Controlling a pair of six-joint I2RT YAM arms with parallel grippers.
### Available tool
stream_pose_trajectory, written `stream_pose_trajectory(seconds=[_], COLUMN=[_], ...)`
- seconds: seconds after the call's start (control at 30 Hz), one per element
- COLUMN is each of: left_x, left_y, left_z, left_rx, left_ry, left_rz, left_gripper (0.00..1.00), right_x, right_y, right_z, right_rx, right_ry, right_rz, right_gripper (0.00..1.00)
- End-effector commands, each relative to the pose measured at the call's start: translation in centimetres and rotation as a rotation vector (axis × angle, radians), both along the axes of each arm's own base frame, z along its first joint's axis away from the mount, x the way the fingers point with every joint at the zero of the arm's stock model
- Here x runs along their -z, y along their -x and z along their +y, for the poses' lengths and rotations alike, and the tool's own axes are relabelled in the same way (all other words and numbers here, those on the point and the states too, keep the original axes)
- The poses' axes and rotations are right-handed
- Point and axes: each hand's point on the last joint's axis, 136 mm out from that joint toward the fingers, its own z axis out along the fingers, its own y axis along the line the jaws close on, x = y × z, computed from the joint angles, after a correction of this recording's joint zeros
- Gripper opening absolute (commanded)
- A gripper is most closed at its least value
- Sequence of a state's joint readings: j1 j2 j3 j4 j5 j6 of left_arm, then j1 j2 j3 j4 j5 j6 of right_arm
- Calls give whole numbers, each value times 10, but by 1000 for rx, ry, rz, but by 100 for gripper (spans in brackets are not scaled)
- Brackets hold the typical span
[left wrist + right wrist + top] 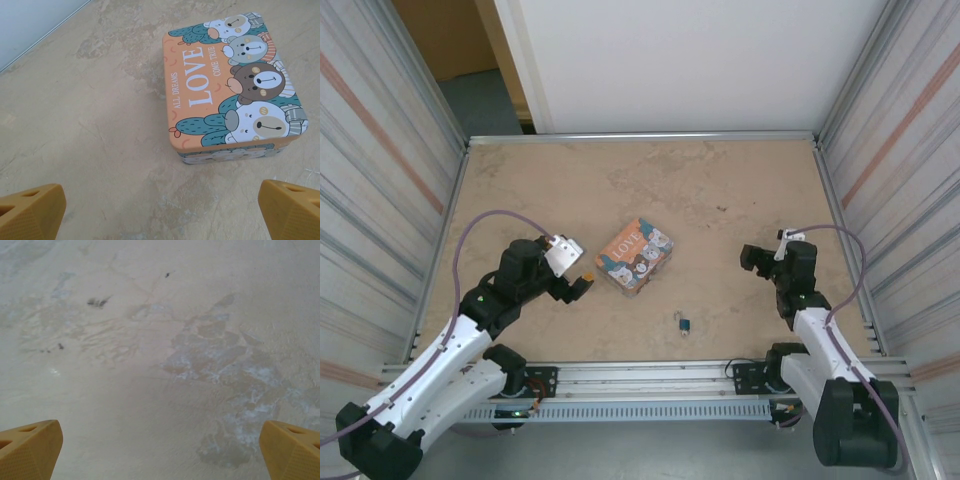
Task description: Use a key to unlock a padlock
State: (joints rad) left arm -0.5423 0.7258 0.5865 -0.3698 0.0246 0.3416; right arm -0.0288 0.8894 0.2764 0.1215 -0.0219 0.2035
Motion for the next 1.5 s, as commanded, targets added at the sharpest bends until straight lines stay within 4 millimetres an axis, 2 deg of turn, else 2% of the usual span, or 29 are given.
stream_pose_trajectory(seconds=[0.0, 0.57, 0.9, 1.1, 1.47], left_x=[4, 3, 2, 3, 4], left_y=[-1, -1, -1, -2, -2], left_z=[5, 4, 3, 5, 5], left_rx=[-9, -3, -1, -6, -8], left_ry=[-29, -24, -19, -28, -32], left_rz=[-3, -4, -6, -10, -11], left_gripper=[99, 99, 99, 99, 99], right_x=[-29, -27, -28, -13, 10], right_y=[-21, -43, -64, -75, -99], right_z=[-7, 1, -4, -18, -3], right_rx=[-4, -56, -85, -68, -114], right_ry=[72, 54, 52, 0, 69], right_rz=[-156, -277, -300, -287, -180], right_gripper=[99, 99, 99, 99, 99])
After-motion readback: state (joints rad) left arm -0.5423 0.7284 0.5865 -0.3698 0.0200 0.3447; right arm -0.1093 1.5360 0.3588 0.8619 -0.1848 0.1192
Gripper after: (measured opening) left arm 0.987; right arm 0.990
